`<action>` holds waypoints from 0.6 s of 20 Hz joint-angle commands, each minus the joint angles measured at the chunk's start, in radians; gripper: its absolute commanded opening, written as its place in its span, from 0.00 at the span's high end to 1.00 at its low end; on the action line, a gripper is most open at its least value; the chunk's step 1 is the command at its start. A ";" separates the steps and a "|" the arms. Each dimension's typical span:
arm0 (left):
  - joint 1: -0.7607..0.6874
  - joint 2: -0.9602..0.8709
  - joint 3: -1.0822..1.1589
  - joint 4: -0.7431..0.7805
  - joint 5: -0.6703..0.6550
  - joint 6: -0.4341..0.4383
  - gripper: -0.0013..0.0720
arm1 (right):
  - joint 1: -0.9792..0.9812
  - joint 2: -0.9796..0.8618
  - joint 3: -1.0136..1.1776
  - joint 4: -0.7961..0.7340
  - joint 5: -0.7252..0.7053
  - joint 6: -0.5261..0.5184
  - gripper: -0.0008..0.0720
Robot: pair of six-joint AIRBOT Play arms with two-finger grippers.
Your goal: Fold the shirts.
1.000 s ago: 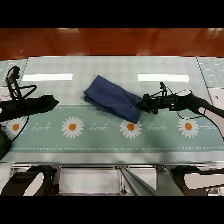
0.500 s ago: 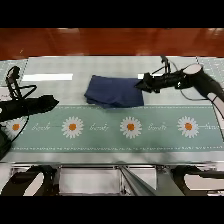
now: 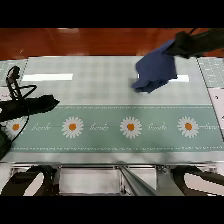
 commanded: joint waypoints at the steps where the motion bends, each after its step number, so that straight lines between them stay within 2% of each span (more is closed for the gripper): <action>1: 0.000 0.000 0.000 -0.002 0.013 0.001 0.95 | -0.173 0.037 0.110 -0.050 0.121 0.031 0.96; 6: 0.000 0.000 0.003 -0.011 0.086 0.000 0.95 | -0.561 0.074 0.126 0.091 0.173 0.028 0.96; 12: 0.000 0.000 0.003 -0.013 0.166 0.001 0.95 | -0.897 0.076 0.056 0.082 0.260 0.051 0.96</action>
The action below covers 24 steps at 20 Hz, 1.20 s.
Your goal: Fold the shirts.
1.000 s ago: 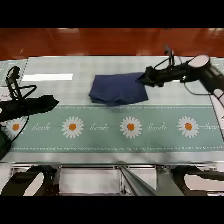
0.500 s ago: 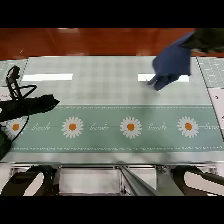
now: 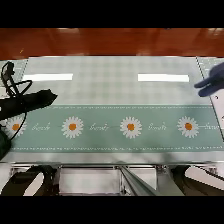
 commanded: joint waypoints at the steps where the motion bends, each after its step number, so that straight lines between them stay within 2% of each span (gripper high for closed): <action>1: 0.001 0.000 0.001 0.000 0.062 0.000 0.95 | -0.193 0.003 -0.068 -0.018 0.090 0.018 0.96; 4: 0.001 0.000 0.001 0.000 0.108 0.000 0.95 | -0.309 0.031 -0.204 -0.094 0.126 0.021 0.96; 9: 0.001 0.000 0.000 0.000 0.155 0.005 0.95 | -0.484 0.117 -0.463 -0.352 0.125 0.044 0.96; 14: 0.001 0.000 0.000 0.003 0.168 0.005 0.95 | -0.600 0.157 -0.593 -0.536 0.125 0.074 0.95; 15: 0.001 0.000 0.000 0.003 0.168 0.005 0.95 | -0.600 0.157 -0.610 -0.590 0.129 0.088 0.86; 16: 0.001 0.000 0.000 0.003 0.168 0.005 0.95 | -0.598 0.157 -0.628 -0.616 0.129 0.095 0.50; 17: 0.000 0.000 0.000 0.003 0.169 0.005 0.95 | -0.596 0.156 -0.643 -0.620 0.126 0.097 0.42; 19: 0.000 -0.001 0.000 0.003 0.180 0.004 0.95 | -0.597 0.157 -0.650 -0.620 0.111 0.103 0.42; 21: 0.001 -0.001 0.002 0.003 0.248 0.004 0.95 | -0.596 0.157 -0.648 -0.573 0.076 0.127 0.45; 22: 0.008 -0.005 0.014 0.003 0.282 0.004 0.95 | -0.596 0.157 -0.640 -0.470 0.033 0.114 0.56; 24: 0.035 -0.037 0.100 0.003 0.283 0.004 0.95 | -0.578 0.157 -0.605 -0.128 -0.087 -0.009 0.94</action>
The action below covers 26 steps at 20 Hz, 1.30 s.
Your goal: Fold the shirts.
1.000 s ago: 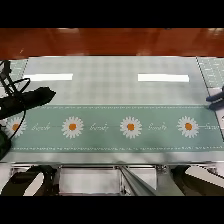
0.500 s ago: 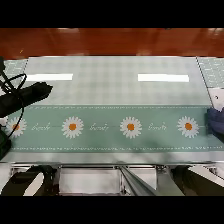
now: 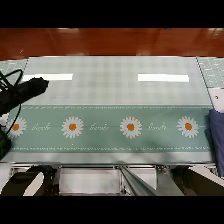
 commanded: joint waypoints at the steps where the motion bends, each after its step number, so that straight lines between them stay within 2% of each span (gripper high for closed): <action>1: 0.024 -0.050 0.134 0.000 0.033 0.003 0.95 | 0.061 0.001 0.054 0.476 -0.203 -0.173 0.95; 3: 0.014 -0.128 0.313 0.000 -0.012 0.037 0.95 | 0.261 0.001 0.140 0.637 -0.327 -0.284 0.96; 4: -0.002 -0.184 0.412 0.000 -0.050 0.037 0.95 | 0.398 0.001 0.182 0.645 -0.374 -0.328 0.95; 6: -0.058 -0.306 0.575 0.000 -0.180 0.036 0.95 | 0.722 0.001 0.230 0.559 -0.451 -0.368 0.95; 7: -0.094 -0.359 0.629 0.000 -0.272 0.037 0.95 | 0.889 0.001 0.232 0.443 -0.459 -0.364 0.96; 9: -0.168 -0.420 0.639 0.049 -0.416 0.037 0.95 | 1.168 -0.005 0.203 0.092 -0.414 -0.216 0.96; 10: -0.203 -0.428 0.604 0.150 -0.443 0.019 0.95 | 1.270 -0.005 0.156 -0.063 -0.389 -0.154 0.96; 11: -0.222 -0.430 0.550 0.248 -0.444 -0.038 0.95 | 1.330 -0.006 0.092 -0.171 -0.385 -0.101 0.96; 12: -0.225 -0.430 0.488 0.303 -0.447 -0.087 0.95 | 1.353 -0.012 0.019 -0.230 -0.387 -0.050 0.96; 13: -0.217 -0.430 0.426 0.316 -0.447 -0.098 0.95 | 1.355 -0.023 -0.049 -0.236 -0.382 -0.014 0.96; 15: -0.202 -0.431 0.369 0.315 -0.447 -0.099 0.95 | 1.355 -0.050 -0.125 -0.234 -0.387 0.000 0.95; 19: -0.200 -0.430 0.367 0.315 -0.449 -0.098 0.95 | 1.355 -0.074 -0.137 -0.214 -0.395 0.014 0.95; 23: -0.200 -0.431 0.367 0.315 -0.465 -0.099 0.95 | 1.355 -0.074 -0.137 -0.216 -0.410 0.012 0.95; 26: -0.209 -0.439 0.358 0.315 -0.493 -0.099 0.95 | 1.384 -0.084 -0.137 -0.159 -0.456 -0.091 0.95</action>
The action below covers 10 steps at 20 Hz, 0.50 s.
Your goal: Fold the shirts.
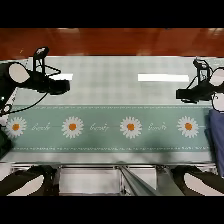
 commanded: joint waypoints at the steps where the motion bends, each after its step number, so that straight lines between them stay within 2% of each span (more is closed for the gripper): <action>1: -0.011 -0.008 -0.021 0.005 -0.023 -0.006 0.95 | 0.041 -0.021 -0.003 0.040 -0.034 -0.076 0.95; 10: -0.019 -0.021 -0.093 0.005 -0.015 -0.021 0.95 | 0.083 -0.064 -0.003 0.026 -0.124 -0.042 0.95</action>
